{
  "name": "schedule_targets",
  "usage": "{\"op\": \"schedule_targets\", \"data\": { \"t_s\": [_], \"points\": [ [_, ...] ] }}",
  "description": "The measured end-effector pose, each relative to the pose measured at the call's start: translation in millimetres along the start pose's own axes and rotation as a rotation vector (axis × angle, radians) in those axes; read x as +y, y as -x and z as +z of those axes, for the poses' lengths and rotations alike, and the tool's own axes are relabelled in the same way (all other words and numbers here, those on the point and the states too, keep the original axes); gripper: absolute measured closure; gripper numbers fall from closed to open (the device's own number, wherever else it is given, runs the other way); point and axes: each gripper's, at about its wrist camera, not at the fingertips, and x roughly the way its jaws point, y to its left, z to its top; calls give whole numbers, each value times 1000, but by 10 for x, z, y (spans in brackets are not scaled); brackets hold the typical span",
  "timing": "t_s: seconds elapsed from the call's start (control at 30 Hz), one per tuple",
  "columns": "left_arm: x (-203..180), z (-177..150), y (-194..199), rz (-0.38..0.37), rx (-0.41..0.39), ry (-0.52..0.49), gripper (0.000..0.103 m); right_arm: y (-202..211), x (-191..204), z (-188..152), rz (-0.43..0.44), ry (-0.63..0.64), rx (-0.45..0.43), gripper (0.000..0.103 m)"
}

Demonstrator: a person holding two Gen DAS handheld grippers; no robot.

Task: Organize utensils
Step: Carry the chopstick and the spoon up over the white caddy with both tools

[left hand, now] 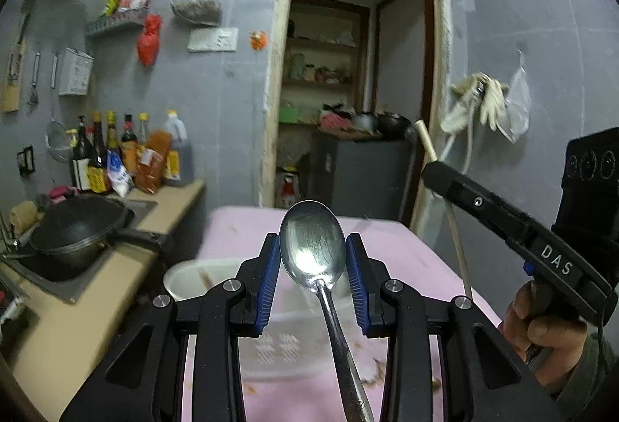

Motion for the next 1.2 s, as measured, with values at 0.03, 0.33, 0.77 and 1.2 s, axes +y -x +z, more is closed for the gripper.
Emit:
{"op": "schedule_targets", "data": {
  "t_s": [0.03, 0.33, 0.77, 1.2],
  "points": [
    [70, 63, -9, 13, -10, 12, 74, -41, 4, 31, 6, -7, -19, 100],
    [775, 433, -191, 159, -89, 124, 74, -525, 118, 229, -86, -24, -242, 100],
    [1177, 285, -426, 283, -204, 204, 74, -695, 63, 36, -265, 3, -333, 100],
    [1171, 106, -462, 295, -239, 236, 73, -737, 94, -136, -280, 51, -267, 100]
  ]
}}
